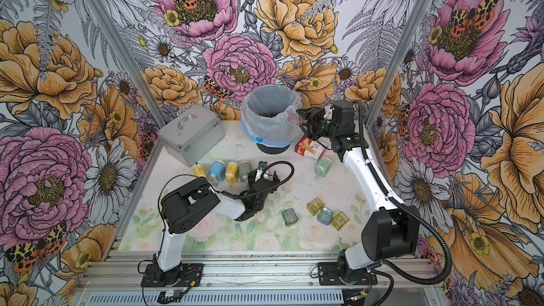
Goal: Take out the pencil sharpener tray and clean the shavings
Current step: Place the pencil sharpener at the center of the board, then place the container at the center of the board.
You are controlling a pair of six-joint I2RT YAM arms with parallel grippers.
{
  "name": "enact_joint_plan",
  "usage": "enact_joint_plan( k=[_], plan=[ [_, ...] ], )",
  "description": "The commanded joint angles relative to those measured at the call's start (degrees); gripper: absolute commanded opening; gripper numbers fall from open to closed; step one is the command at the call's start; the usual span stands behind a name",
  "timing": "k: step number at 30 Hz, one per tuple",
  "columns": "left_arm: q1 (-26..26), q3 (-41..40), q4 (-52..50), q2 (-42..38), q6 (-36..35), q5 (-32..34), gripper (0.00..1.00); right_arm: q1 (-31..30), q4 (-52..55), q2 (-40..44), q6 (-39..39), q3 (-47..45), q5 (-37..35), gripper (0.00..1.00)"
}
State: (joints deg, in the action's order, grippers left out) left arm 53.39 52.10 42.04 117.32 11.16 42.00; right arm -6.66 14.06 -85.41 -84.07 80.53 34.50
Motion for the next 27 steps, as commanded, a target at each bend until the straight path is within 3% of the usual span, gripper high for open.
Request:
enact_joint_plan(
  k=[1, 19, 27],
  plan=[
    [0.3, 0.9, 2.4, -3.3, -2.3, 1.0, 0.83, 1.1, -1.8, 2.1, 1.9, -0.9, 1.7, 0.46],
    [1.4, -0.8, 2.8, -11.9, -8.5, -0.2, 0.85, 6.3, -1.7, 6.4, 8.6, -6.3, 5.3, 0.46],
    [2.7, -4.2, 2.7, -17.4, -10.0, -0.4, 0.91, 9.4, 0.7, 9.8, 16.0, -9.4, 8.0, 0.46]
  ],
)
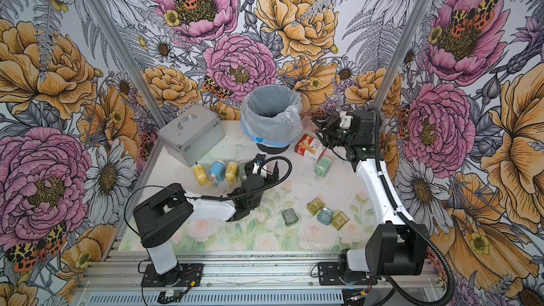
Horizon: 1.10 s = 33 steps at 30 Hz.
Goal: Take out the pencil sharpener tray and clean the shavings
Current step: Place the container at the center of the board.
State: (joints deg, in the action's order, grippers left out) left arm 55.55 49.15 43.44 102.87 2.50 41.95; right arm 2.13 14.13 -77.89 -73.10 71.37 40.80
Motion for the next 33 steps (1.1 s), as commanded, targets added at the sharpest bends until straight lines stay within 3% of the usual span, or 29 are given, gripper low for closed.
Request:
enact_joint_plan(
  k=[1, 6, 14, 33],
  plan=[
    [0.7, -1.6, 1.3, -3.4, -1.5, -0.4, 0.91, 0.8, 2.5, 2.5, 7.0, 0.1, 1.4, 0.46],
    [1.5, -2.2, 1.0, -5.6, -3.2, -1.4, 0.96, 1.5, 12.4, 4.8, 17.1, 1.6, -2.2, 0.46],
    [1.7, -2.7, 0.6, -7.3, -3.6, -2.5, 0.99, 2.0, 21.1, 8.5, 26.7, 1.1, -7.9, 0.47],
    [1.1, 0.0, -4.0, -6.1, -3.7, -8.1, 0.99, 1.6, 28.8, 18.9, 37.9, -8.2, -21.3, 0.47]
  ],
)
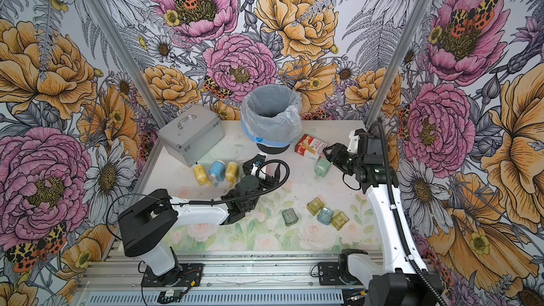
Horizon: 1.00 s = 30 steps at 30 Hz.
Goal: Take out the pencil sharpener tray and clean the shavings
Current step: Place the container at the center of the board.
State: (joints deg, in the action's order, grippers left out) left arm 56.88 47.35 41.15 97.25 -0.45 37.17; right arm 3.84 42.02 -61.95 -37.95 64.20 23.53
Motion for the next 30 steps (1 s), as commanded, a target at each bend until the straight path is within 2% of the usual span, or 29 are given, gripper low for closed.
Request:
enact_joint_plan(
  k=[1, 11, 21, 30],
  plan=[
    [-0.4, 2.2, -2.0, -0.3, -0.6, -3.9, 0.99, -0.3, 1.3, 3.9, 3.2, -1.9, -5.1, 0.47],
    [-3.7, 4.5, -6.0, 0.2, 4.5, -11.4, 0.99, -3.8, 3.8, 9.2, 6.0, -8.8, -10.8, 0.47],
    [-3.6, 6.4, -16.2, -1.4, 7.6, -12.8, 0.99, -10.3, 3.7, 13.3, 4.8, -14.9, -17.0, 0.47],
    [-3.5, 3.2, -16.8, -4.6, 9.6, -13.6, 0.99, -15.6, 2.0, 17.7, 3.6, -20.3, -22.7, 0.47]
  ],
)
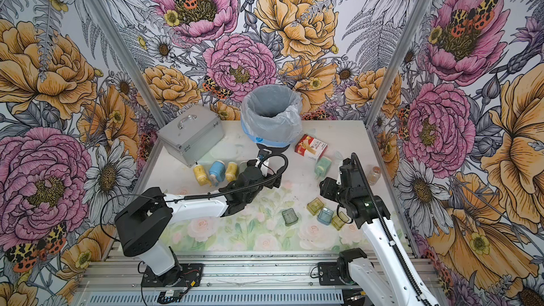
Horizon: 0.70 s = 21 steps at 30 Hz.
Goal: Take out the pencil sharpener tray and clean the shavings
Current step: Place the container at the center of the board.
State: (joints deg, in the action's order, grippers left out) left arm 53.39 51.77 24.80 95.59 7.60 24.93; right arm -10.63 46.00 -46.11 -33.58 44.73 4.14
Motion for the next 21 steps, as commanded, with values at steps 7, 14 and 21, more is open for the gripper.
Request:
enact_joint_plan(
  k=[7, 14, 21],
  plan=[
    [0.9, -2.8, -0.7, -4.3, 3.1, -2.0, 0.99, -8.2, -4.1, 1.2, -3.5, -3.3, -7.3, 0.47],
    [3.2, -5.2, -1.0, -6.6, 4.4, -1.6, 0.99, -14.5, -5.4, 4.7, -6.5, -8.0, -10.0, 0.47],
    [5.2, -6.5, -1.9, -8.2, 5.9, -0.2, 0.99, -20.9, -5.4, 8.7, -10.4, -12.2, -15.1, 0.47]
  ],
)
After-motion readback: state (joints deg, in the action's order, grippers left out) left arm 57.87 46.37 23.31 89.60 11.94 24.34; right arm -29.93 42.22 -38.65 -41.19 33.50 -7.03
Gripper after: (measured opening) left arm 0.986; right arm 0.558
